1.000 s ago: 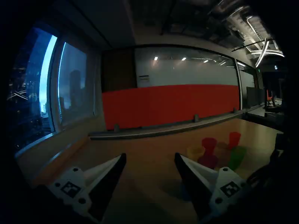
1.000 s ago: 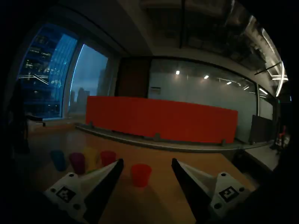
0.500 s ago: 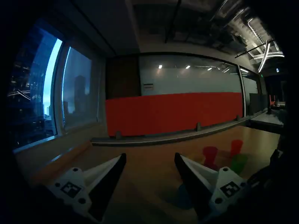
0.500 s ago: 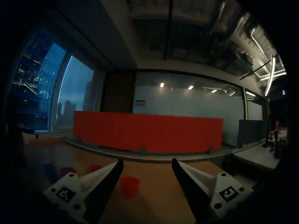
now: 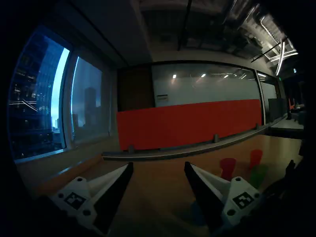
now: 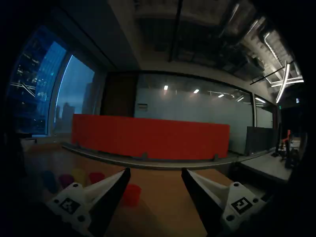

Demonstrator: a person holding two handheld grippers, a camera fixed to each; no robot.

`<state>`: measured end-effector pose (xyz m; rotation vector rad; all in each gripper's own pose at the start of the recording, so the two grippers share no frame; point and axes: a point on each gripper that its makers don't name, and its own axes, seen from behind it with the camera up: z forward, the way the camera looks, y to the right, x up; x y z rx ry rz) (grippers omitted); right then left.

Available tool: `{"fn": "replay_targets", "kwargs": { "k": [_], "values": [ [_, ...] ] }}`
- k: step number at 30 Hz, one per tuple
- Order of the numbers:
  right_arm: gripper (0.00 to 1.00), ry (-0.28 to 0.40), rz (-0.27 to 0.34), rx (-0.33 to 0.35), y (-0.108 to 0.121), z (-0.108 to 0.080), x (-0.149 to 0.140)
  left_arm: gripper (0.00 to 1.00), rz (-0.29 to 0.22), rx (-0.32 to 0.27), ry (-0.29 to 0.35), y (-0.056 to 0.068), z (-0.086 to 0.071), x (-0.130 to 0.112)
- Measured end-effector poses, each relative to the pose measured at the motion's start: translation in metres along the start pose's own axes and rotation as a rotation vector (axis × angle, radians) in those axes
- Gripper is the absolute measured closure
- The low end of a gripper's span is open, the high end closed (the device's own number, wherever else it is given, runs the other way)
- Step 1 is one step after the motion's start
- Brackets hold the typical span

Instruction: Pour water

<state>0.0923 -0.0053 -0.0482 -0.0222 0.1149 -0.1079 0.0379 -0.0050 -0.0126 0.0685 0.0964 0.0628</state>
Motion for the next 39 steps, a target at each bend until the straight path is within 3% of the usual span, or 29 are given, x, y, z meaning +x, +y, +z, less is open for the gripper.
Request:
{"fn": "replay_targets", "kwargs": {
  "k": [18, 39],
  "values": [
    [0.0, -0.005, -0.004, -0.043, 0.006, -0.004, 0.005, 0.04, -0.021, 0.017, -0.005, 0.004, 0.001, -0.035],
    [0.0, -0.007, -0.019, -0.036, -0.006, 0.002, 0.012, 0.04, -0.06, 0.01, -0.009, 0.007, 0.006, -0.068]
  ]
}}
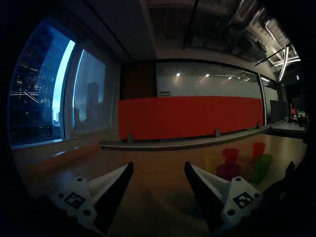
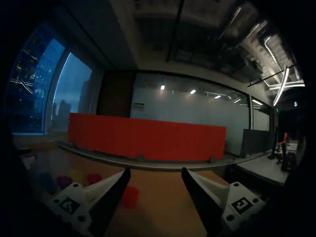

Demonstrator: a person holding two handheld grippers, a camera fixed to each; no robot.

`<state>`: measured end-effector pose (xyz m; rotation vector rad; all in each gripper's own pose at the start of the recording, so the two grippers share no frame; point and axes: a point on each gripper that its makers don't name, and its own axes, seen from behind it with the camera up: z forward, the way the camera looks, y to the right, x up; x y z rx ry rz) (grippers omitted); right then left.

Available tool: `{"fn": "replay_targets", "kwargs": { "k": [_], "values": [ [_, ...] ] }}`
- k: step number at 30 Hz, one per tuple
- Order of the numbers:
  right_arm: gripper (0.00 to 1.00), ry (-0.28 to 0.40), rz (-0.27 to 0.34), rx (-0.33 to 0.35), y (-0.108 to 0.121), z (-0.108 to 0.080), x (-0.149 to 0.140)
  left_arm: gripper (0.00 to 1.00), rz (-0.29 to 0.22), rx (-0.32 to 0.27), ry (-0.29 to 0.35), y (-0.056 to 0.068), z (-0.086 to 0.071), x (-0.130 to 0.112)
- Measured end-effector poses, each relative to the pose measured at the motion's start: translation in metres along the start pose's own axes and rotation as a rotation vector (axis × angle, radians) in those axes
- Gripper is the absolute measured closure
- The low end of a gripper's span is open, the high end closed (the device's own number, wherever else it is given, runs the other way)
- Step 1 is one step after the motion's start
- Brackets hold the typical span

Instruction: Pour water

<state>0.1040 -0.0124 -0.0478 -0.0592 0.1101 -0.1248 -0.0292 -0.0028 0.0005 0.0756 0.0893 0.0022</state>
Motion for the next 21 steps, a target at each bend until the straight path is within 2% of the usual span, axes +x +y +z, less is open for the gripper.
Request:
{"fn": "replay_targets", "kwargs": {
  "k": [21],
  "values": [
    [0.0, -0.004, -0.002, 0.002, -0.0023, 0.0004, 0.0004, 0.04, -0.036, -0.014, -0.024, -0.0012, 0.0012, -0.0099]
  ]
}}
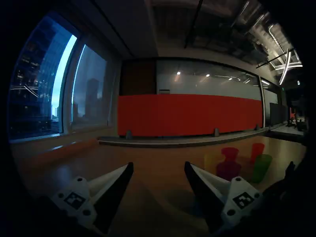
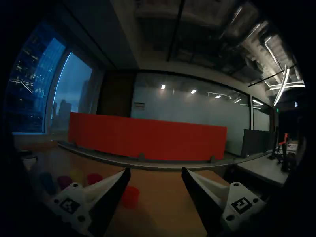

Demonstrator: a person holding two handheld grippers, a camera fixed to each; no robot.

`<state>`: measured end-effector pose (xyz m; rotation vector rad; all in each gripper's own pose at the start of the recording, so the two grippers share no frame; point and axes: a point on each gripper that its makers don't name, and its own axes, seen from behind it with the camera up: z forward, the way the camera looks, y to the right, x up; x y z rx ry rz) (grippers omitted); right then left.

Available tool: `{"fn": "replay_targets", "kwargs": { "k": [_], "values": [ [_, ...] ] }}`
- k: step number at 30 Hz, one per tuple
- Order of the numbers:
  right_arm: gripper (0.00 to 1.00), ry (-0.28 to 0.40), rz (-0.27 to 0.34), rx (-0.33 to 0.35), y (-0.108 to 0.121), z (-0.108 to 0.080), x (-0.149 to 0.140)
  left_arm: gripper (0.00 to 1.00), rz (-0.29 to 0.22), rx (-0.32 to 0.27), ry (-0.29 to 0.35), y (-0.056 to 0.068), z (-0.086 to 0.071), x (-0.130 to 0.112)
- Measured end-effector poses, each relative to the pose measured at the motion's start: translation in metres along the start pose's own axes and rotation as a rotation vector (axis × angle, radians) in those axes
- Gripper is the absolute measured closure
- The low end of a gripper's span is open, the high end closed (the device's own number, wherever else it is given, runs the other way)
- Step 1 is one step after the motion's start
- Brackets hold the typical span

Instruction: Pour water

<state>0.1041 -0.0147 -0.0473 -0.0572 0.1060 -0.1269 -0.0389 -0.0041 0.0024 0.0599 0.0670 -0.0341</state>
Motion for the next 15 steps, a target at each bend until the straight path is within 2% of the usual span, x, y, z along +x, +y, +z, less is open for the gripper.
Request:
{"fn": "replay_targets", "kwargs": {
  "k": [15],
  "values": [
    [0.0, -0.003, 0.002, -0.003, 0.003, -0.0027, -0.002, 0.04, 0.0, -0.012, -0.01, 0.0021, 0.0015, -0.0043]
  ]
}}
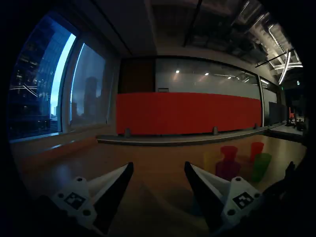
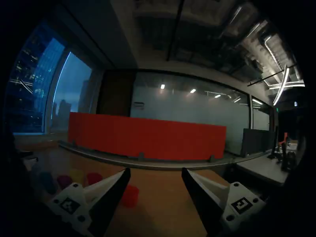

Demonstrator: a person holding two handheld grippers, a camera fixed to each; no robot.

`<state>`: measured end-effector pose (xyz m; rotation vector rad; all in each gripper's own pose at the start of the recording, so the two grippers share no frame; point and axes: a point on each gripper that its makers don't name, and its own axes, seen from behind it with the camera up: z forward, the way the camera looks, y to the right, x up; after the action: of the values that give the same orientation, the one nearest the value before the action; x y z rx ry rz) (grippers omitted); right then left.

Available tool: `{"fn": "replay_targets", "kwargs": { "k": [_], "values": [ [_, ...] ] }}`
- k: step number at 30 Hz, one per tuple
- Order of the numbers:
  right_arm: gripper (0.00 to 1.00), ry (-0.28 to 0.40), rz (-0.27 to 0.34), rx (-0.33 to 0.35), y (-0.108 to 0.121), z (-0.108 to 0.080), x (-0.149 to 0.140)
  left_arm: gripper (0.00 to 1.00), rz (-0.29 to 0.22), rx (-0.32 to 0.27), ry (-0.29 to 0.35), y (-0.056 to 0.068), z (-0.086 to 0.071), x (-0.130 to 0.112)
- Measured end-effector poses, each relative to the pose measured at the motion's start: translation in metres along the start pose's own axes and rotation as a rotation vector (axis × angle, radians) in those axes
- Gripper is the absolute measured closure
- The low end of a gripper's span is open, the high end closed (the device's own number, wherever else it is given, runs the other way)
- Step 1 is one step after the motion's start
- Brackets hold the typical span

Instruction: Pour water

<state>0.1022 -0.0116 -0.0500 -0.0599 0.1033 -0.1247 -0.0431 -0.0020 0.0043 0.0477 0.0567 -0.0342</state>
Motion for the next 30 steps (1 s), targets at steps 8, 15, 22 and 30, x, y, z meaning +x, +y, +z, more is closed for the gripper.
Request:
{"fn": "replay_targets", "kwargs": {
  "k": [8, 15, 22, 30],
  "values": [
    [0.0, 0.004, 0.005, 0.0, 0.002, -0.001, -0.001, 0.04, 0.001, -0.005, -0.002, 0.001, 0.001, 0.0],
    [0.0, 0.014, 0.019, 0.01, 0.007, -0.005, -0.002, 0.04, 0.001, -0.005, -0.003, 0.001, 0.001, 0.001],
    [0.0, 0.028, 0.033, 0.028, 0.011, -0.008, -0.004, 0.04, 0.0, -0.005, -0.003, 0.001, 0.001, 0.001],
    [0.0, 0.038, 0.029, 0.042, 0.017, -0.006, -0.011, 0.04, 0.001, -0.005, -0.003, 0.001, 0.001, 0.0]
  ]
}}
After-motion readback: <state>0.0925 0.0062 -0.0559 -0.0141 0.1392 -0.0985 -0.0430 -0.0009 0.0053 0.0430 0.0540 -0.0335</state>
